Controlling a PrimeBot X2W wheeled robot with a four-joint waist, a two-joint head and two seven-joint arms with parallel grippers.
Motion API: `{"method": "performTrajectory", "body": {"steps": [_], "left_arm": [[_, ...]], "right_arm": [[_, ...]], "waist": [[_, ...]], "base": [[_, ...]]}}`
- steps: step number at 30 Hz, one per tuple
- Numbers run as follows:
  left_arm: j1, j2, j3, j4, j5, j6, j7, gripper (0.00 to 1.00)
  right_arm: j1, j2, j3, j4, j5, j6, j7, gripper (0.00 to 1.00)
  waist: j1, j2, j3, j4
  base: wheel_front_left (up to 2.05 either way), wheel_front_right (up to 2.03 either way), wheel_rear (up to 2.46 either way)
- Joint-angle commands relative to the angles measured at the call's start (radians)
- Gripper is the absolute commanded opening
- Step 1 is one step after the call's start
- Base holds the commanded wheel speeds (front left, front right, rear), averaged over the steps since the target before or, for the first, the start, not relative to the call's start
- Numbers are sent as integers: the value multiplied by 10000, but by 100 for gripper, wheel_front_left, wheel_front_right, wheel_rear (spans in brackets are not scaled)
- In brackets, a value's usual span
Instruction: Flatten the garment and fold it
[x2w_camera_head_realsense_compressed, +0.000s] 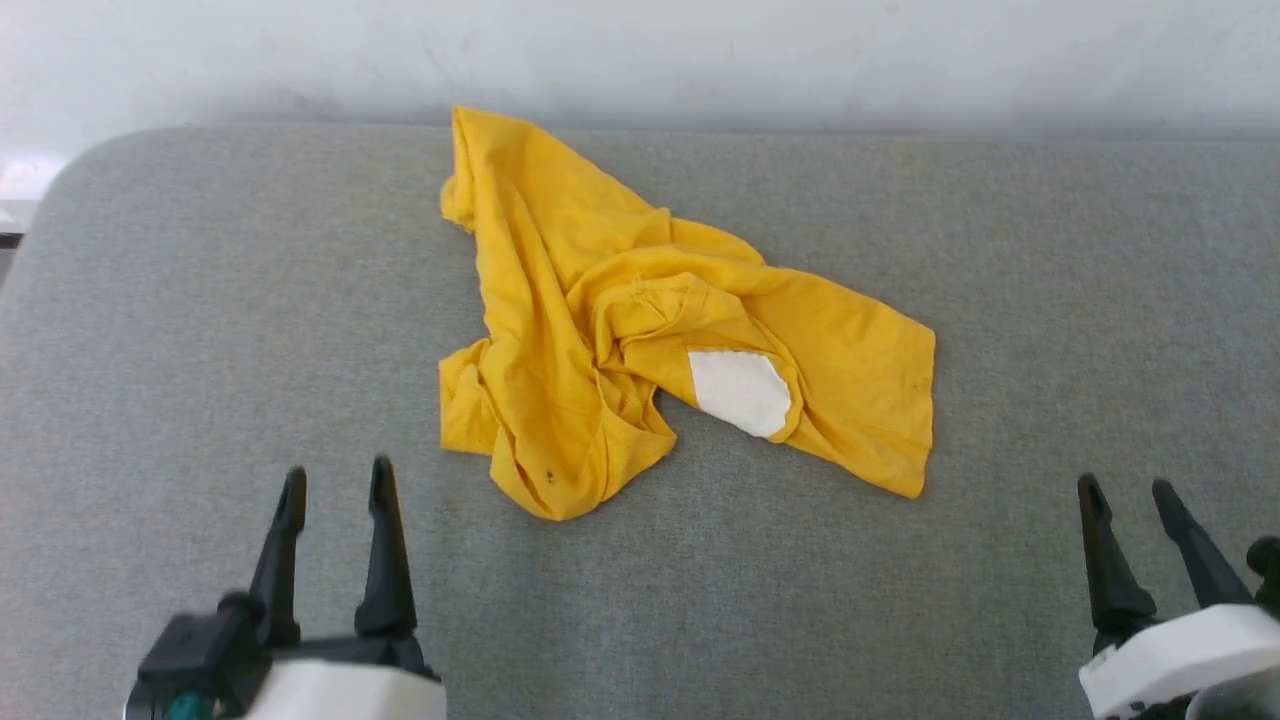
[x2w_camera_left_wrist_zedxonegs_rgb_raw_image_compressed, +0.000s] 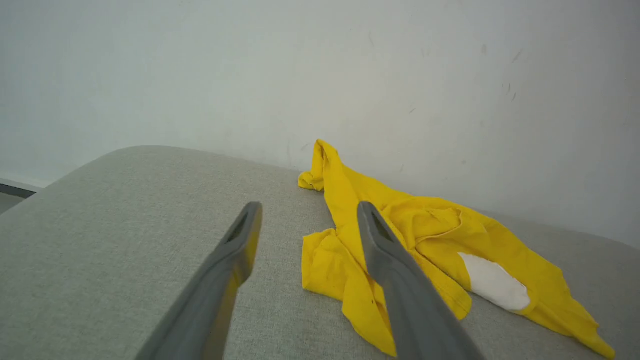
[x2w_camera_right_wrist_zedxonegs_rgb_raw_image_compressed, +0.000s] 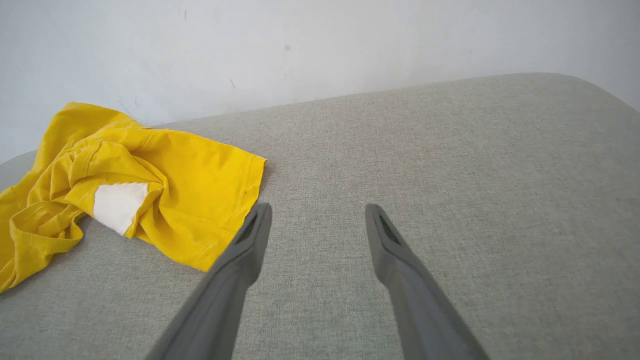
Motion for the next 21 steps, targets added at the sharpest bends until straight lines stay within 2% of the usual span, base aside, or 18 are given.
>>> {"method": "performTrajectory", "body": {"steps": [1, 9, 12, 18, 21], "left_arm": [[125, -72, 106, -96, 98, -52, -46, 100], [729, -659, 461, -272, 787, -699, -48, 100], [637, -833, 556, -246, 919, -902, -48, 100], [463, -1095, 631, -60, 1156, -1293, -48, 100], [319, -1234, 612, 65, 1245, -1491, -48, 100]], "right_arm": [[103, 22, -19, 43, 64, -9, -8, 100], [-508, 22, -81, 5, -368, -9, 580, 100], [-1303, 22, 47, -74, -768, -9, 1214, 100], [-3128, 22, 339, 434, -1307, -9, 3143, 100], [-3862, -280, 454, 969, -1563, -9, 3783, 100]], "waist": [[3, 0, -187, 168], [3, 0, -332, 607], [3, 0, -214, 718], [3, 0, 223, 955], [3, 0, 448, 1165]], "base": [[0, 0, 0], [0, 0, 0], [0, 0, 0], [0, 0, 0], [0, 0, 0]]}}
